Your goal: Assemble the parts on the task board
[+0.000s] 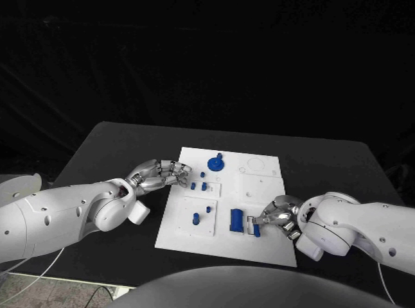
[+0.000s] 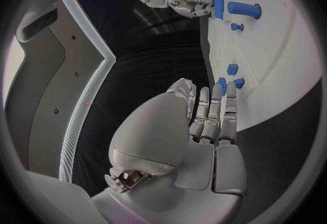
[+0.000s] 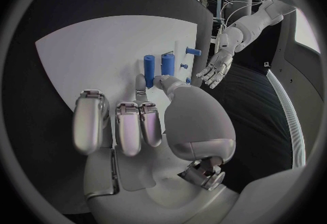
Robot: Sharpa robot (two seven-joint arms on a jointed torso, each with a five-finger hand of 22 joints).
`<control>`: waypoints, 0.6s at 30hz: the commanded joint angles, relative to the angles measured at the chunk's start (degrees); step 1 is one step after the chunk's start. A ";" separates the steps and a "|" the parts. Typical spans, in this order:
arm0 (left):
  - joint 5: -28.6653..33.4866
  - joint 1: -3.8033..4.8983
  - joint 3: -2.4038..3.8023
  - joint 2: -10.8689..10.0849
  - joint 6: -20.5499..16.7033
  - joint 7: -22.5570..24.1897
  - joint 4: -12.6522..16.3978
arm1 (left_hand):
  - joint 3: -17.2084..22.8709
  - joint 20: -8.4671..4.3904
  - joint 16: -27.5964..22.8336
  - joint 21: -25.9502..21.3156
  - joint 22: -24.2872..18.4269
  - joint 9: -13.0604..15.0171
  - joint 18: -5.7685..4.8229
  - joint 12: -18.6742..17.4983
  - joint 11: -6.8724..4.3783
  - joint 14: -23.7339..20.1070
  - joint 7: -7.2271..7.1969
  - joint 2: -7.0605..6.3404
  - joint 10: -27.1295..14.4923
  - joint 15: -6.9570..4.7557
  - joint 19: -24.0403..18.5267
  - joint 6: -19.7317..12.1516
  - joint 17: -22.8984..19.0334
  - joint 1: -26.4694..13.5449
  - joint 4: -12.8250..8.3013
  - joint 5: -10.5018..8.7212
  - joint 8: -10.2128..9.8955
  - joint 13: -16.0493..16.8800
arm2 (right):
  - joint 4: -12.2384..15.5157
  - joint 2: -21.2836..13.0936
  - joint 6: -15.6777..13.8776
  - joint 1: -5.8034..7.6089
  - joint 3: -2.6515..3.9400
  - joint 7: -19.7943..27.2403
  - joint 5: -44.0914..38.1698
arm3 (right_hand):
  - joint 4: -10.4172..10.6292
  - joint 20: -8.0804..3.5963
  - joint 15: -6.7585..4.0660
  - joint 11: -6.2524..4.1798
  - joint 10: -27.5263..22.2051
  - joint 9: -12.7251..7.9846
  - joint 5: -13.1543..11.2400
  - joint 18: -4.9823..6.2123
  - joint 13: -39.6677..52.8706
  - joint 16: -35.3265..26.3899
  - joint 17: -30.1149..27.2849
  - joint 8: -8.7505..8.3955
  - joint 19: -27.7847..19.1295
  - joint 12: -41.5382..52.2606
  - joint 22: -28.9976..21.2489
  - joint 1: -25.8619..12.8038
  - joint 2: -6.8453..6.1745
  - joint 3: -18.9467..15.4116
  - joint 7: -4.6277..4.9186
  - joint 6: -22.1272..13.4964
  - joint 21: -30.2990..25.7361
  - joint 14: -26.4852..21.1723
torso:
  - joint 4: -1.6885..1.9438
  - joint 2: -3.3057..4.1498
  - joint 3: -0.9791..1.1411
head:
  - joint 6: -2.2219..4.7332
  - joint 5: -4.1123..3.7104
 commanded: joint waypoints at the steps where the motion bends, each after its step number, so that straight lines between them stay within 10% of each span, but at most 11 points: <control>1: 0.07 0.01 0.02 0.08 1.10 0.33 0.13 | 0.26 -0.24 0.34 -0.39 0.06 -0.05 -0.24 0.10 0.15 -0.03 0.34 -0.23 0.19 0.24 -0.01 0.11 -0.06 0.56 -0.02 0.31 0.19 -0.06 | 0.23 0.08 -2.20 -0.17 0.00 1.84 0.10 | -3.18 0.24 0.11 -0.19 5.82 0.17 -0.32 0.40 15.09 -0.24 10.29 -0.12 0.99 0.22 10.44 -0.41 -0.02 3.58 -0.04 -0.26 -0.33 5.02 | 0.01 0.01 0.00 | 0.01 0.18; 18: 0.07 0.01 0.02 0.13 1.36 0.10 0.07 | 0.27 -0.24 0.34 -0.39 0.07 -0.05 -0.24 0.10 0.15 -0.03 0.34 -0.23 0.19 0.24 -0.02 0.11 -0.06 0.55 -0.03 0.31 0.19 -0.07 | 0.46 0.48 -1.85 -0.34 0.01 0.52 -1.94 | -2.04 0.37 0.23 -0.04 5.82 0.78 -3.51 0.46 15.09 -0.43 9.92 -0.45 0.85 0.22 10.33 -2.89 -0.35 2.99 0.12 -1.01 -0.78 4.95 | 0.01 -0.02 0.00 | 0.01 0.23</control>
